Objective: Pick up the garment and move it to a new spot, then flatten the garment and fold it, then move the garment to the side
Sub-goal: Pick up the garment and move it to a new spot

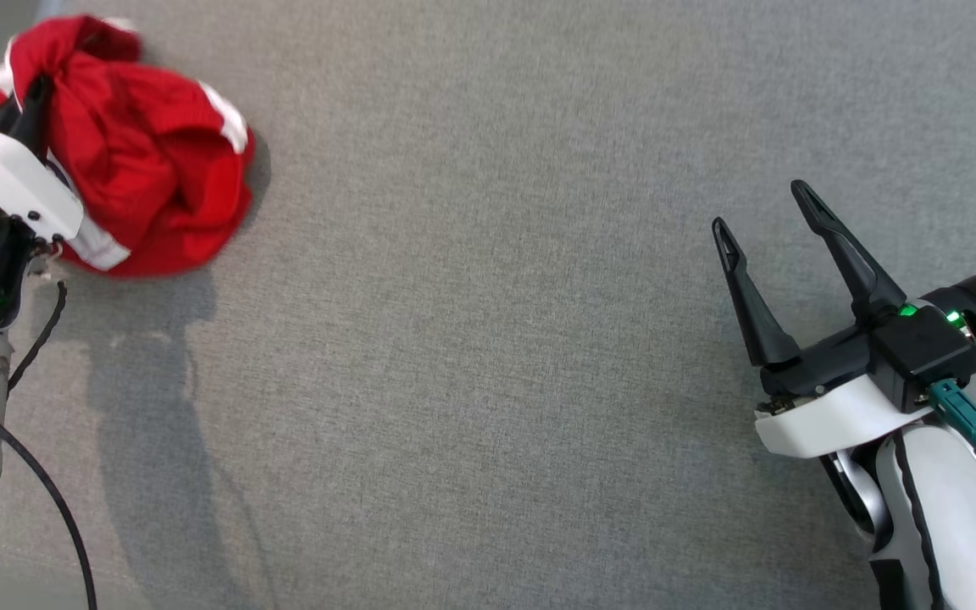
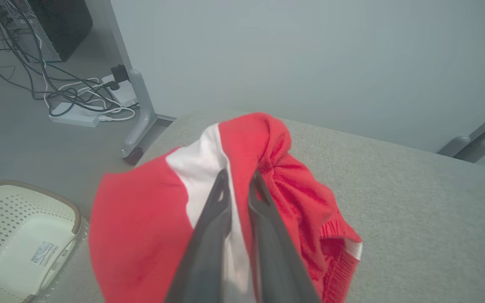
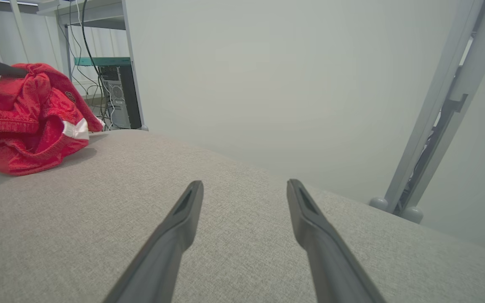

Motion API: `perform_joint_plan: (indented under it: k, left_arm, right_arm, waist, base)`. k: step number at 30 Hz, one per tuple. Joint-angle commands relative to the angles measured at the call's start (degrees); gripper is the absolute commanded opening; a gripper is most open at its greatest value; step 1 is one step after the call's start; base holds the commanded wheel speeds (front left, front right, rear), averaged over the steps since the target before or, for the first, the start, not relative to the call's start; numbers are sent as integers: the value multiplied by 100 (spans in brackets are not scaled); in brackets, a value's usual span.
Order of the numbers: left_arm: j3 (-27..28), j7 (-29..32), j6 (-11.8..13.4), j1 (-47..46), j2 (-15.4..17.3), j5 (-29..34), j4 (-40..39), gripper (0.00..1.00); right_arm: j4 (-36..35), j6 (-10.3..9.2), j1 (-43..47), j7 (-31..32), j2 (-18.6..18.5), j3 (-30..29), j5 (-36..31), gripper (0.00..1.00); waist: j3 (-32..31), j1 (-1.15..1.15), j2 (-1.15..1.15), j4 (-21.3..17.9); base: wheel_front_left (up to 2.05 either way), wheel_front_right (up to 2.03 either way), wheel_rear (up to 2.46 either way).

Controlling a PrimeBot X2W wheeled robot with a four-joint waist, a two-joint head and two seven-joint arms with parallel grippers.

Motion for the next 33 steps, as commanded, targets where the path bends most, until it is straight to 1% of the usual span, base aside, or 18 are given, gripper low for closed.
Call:
perform_joint_plan:
  k: [1,4,7,11,13,16,20,24,27,30,33]
  left_arm:
    - [2,-175,-11,-40,-9,42,-77,0]
    - [-18,-686,-22,126,-45,32,-344,0]
    - [-87,-1061,-28,291,-19,37,-726,0]
    - [-157,-1378,-27,546,-42,-88,-1433,0]
    - [-165,-1440,-29,684,-102,-141,-1800,0]
    - [-228,-1458,21,923,-212,-165,-2398,0]
    - [-380,-1365,212,1275,-360,-139,-3163,0]
    - [-654,-1241,435,1645,-465,38,-3809,0]
    - [-829,-1164,532,1891,-564,96,-4100,0]
    - [-1054,-1140,627,2073,-625,251,-4206,0]
    - [-1208,-1120,767,2201,-842,270,-4169,0]
  right_arm:
    - [14,-2,66,-52,7,-33,28,100]
    - [131,-2,140,-105,89,-88,63,100]
    - [167,-2,231,-129,176,-128,107,100]
    - [204,-2,366,-143,238,-260,162,100]
    - [150,-2,432,-145,264,-326,165,100]
    - [72,-2,530,-142,281,-445,162,100]
    - [-53,-2,620,-142,296,-553,145,100]
    - [-151,-2,698,-142,301,-663,136,100]
    - [-229,-2,654,-135,332,-648,137,100]
    - [-285,-2,660,-132,359,-652,133,100]
    - [-339,-2,695,-131,388,-714,134,100]
  waist:
    - [-264,0,0,-38]
    - [-594,0,0,-110]
    - [-892,0,0,-214]
    - [-1239,0,0,-369]
    - [-1356,0,0,-451]
    - [-1469,0,0,-603]
    - [-1561,0,0,-882]
    - [-1558,0,0,-1253]
    - [-1503,0,0,-1595]
    - [-1440,0,0,-1898]
    - [-1365,0,0,-2149]
  base:
    - [0,0,0]
    - [0,0,0]
    - [0,0,0]
    - [0,0,0]
    - [0,0,0]
    - [0,0,0]
    - [0,0,0]
    - [0,0,0]
    - [0,0,0]
    - [0,0,0]
    - [0,0,0]
